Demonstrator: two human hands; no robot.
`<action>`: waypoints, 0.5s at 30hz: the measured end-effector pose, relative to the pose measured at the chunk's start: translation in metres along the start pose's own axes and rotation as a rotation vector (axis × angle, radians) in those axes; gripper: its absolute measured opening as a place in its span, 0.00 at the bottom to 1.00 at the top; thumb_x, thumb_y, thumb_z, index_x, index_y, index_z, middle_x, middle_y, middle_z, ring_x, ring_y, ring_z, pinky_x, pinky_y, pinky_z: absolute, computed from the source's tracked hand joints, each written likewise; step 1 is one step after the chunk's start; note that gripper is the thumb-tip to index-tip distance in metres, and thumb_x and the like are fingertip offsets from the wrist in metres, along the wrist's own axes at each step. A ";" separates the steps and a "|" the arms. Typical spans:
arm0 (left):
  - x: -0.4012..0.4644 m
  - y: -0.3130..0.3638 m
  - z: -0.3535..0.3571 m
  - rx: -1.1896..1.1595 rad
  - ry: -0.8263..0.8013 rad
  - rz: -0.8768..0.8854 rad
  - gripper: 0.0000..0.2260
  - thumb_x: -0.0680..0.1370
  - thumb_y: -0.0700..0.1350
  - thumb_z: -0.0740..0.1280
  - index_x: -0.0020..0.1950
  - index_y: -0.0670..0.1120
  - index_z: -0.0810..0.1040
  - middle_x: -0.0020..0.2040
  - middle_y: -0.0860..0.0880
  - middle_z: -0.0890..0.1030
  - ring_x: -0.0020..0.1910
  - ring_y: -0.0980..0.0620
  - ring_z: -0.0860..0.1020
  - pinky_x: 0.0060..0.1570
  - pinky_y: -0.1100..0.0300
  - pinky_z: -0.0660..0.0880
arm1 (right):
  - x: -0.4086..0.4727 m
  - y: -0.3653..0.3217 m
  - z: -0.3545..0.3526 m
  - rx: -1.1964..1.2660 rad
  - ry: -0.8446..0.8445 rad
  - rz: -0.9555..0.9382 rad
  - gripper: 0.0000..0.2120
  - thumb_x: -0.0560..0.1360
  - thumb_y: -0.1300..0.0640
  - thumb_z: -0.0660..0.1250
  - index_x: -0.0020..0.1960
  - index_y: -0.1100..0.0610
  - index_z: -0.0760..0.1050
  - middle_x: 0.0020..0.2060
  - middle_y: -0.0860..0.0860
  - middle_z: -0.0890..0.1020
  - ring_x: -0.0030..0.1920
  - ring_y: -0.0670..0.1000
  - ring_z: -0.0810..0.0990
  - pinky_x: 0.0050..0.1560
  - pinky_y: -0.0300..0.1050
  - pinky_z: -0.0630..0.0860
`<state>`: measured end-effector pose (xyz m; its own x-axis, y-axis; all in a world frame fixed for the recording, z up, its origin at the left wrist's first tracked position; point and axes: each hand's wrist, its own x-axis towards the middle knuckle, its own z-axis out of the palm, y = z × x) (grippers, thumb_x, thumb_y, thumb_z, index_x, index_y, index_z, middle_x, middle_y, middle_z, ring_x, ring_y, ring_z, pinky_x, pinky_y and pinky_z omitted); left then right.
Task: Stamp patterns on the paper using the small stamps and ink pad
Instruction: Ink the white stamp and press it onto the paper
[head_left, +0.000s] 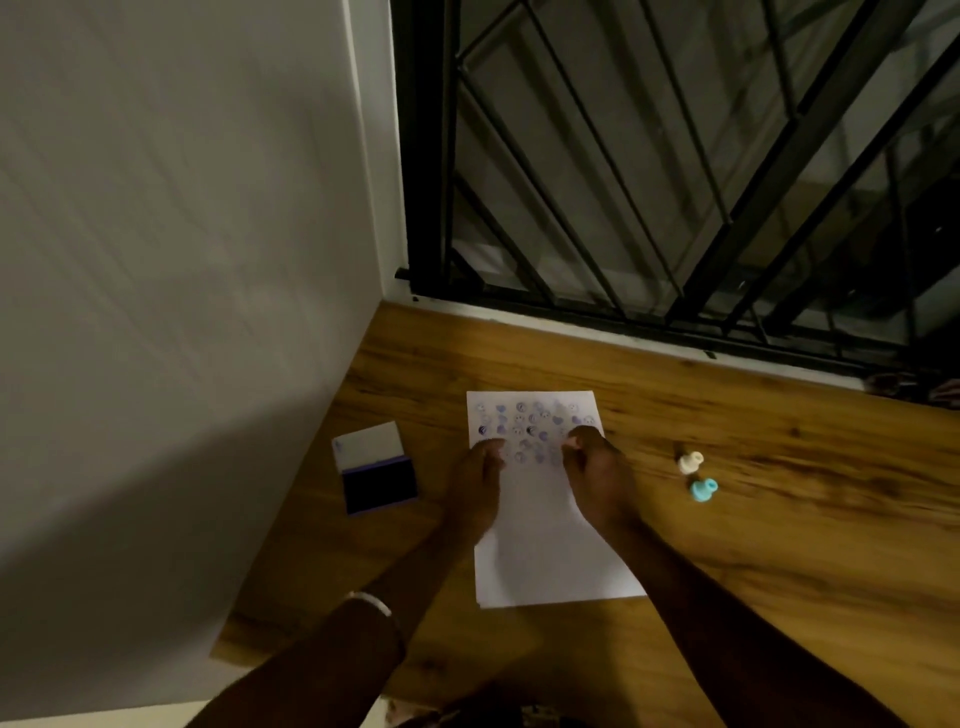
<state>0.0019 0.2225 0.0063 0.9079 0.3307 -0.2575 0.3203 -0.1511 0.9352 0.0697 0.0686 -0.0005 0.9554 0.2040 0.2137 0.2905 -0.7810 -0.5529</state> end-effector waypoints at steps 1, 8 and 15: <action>0.008 0.006 0.002 -0.155 -0.009 -0.089 0.12 0.83 0.47 0.58 0.63 0.46 0.74 0.51 0.51 0.78 0.50 0.52 0.77 0.43 0.66 0.73 | 0.000 -0.002 0.000 0.017 0.005 -0.007 0.08 0.79 0.54 0.59 0.51 0.56 0.75 0.47 0.55 0.83 0.45 0.55 0.83 0.39 0.38 0.75; 0.033 0.018 0.003 -0.839 -0.127 -0.489 0.12 0.83 0.46 0.57 0.57 0.39 0.75 0.46 0.43 0.81 0.43 0.48 0.80 0.38 0.58 0.81 | -0.002 -0.029 0.002 0.096 -0.013 -0.113 0.09 0.79 0.51 0.58 0.52 0.53 0.76 0.45 0.51 0.84 0.42 0.48 0.81 0.40 0.35 0.75; 0.029 0.020 0.012 -0.807 -0.204 -0.469 0.11 0.83 0.44 0.57 0.53 0.41 0.78 0.44 0.44 0.82 0.43 0.49 0.81 0.38 0.57 0.78 | -0.008 -0.035 0.008 0.103 -0.092 -0.134 0.08 0.79 0.50 0.58 0.53 0.50 0.74 0.46 0.47 0.83 0.45 0.46 0.80 0.45 0.41 0.79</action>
<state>0.0379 0.2174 0.0146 0.7883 0.0143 -0.6151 0.4497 0.6689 0.5919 0.0522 0.0990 0.0104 0.9073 0.3590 0.2191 0.4150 -0.6793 -0.6053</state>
